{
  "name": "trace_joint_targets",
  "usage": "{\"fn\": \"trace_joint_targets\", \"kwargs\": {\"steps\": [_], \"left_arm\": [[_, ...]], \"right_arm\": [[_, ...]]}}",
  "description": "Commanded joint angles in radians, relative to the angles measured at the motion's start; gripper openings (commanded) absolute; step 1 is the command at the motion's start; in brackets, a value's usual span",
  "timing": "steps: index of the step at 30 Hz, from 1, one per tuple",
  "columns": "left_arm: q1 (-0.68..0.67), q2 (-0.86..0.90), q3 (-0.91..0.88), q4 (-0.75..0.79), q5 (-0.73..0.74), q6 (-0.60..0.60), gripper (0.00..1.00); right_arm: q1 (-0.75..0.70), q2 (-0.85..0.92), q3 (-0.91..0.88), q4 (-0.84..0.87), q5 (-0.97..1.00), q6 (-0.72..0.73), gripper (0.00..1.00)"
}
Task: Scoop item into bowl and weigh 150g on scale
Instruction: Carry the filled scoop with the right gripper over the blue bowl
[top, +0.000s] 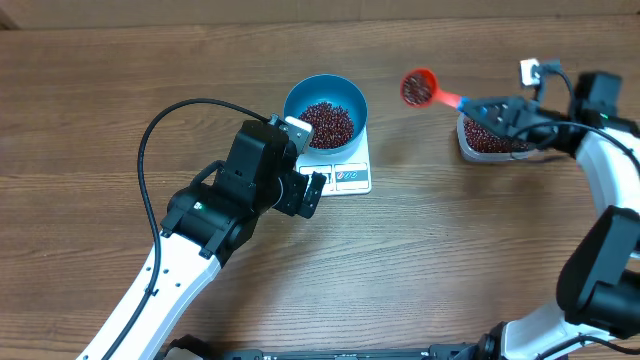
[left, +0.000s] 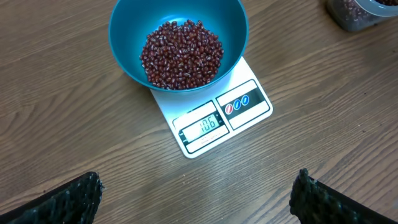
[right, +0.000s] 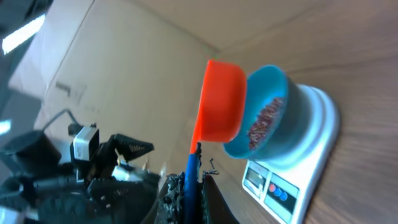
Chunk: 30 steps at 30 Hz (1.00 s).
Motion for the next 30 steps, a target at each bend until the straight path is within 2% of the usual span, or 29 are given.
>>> {"fn": "trace_joint_targets", "kwargs": {"steps": [1,5,10,19,30], "left_arm": [[0.004,0.004,-0.008,0.000,0.014,0.005,1.00],[0.004,0.004,-0.008,0.000,0.014,0.005,1.00],[0.004,0.004,-0.008,0.000,0.014,0.005,0.99],[0.004,0.004,-0.008,0.000,0.014,0.005,1.00],[0.004,0.004,-0.008,0.000,0.014,0.005,1.00]], "right_arm": [[0.066,0.000,0.042,0.070,-0.013,0.108,0.04],[0.150,0.000,0.042,0.198,0.036,0.190,0.04],[0.226,0.000,0.042,0.282,0.117,0.200,0.04],[0.290,0.000,0.042,0.304,0.280,0.191,0.04],[0.336,0.000,0.042,0.304,0.376,0.123,0.04]]}}
